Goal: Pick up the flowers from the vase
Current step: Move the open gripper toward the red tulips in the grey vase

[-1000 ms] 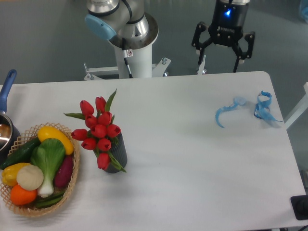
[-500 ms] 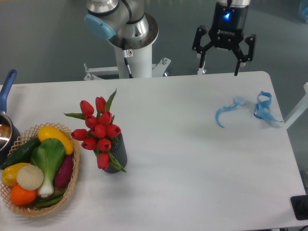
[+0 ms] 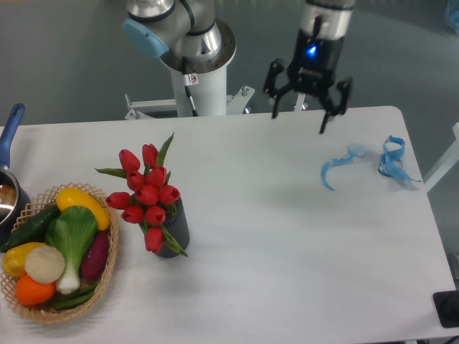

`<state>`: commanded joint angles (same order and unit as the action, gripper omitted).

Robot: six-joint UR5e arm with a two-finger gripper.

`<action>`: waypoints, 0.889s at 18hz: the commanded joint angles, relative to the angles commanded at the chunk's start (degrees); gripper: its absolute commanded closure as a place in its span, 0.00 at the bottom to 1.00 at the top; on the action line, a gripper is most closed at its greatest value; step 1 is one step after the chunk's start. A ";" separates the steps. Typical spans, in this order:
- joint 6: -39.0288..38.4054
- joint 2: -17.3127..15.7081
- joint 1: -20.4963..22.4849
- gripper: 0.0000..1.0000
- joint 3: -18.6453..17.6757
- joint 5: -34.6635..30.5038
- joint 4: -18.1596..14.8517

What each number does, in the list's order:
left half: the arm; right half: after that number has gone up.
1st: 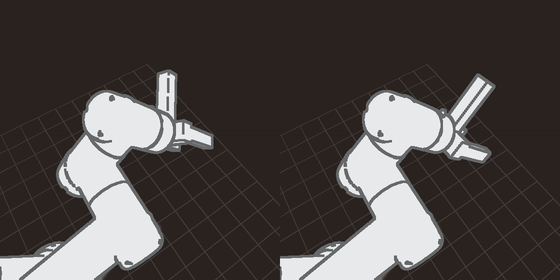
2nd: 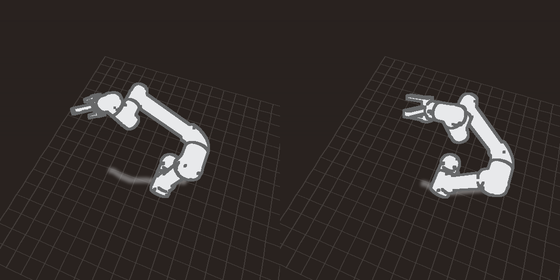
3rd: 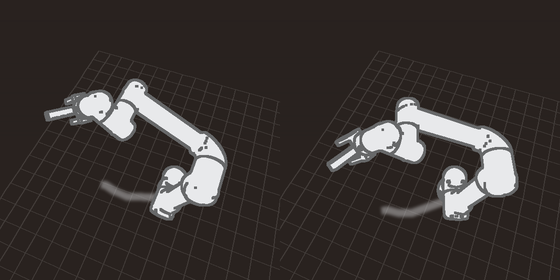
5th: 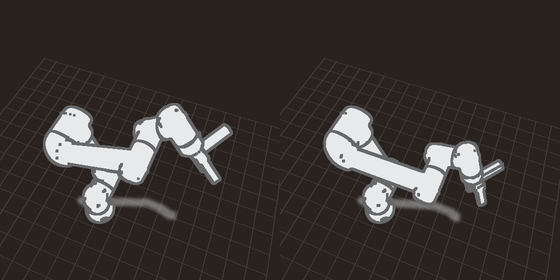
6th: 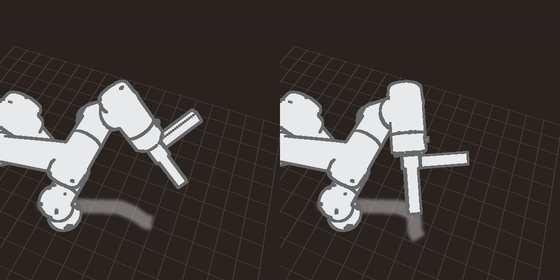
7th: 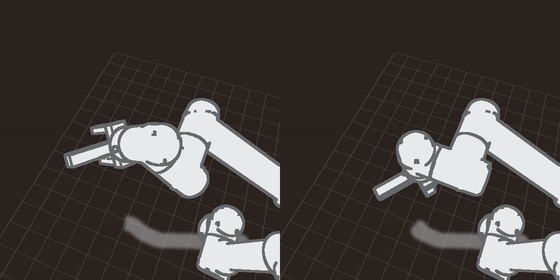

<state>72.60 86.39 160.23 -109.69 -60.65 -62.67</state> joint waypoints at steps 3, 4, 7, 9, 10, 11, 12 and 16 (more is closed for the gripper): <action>0.44 0.00 -2.64 0.00 -0.53 1.74 0.18; 0.53 0.09 -3.34 0.00 -0.62 4.02 0.18; 0.53 1.58 -5.45 0.00 -0.62 11.23 0.27; 0.61 1.67 -6.77 0.00 -0.62 13.18 0.35; 0.62 1.93 -7.65 0.00 -0.70 13.88 0.35; 0.70 2.55 -8.53 0.00 -0.70 14.24 0.44; 0.79 2.90 -9.06 0.00 -0.53 14.41 0.62; 0.97 6.41 -11.78 0.00 -0.53 15.12 6.14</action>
<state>73.56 92.80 148.46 -110.21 -45.53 -56.53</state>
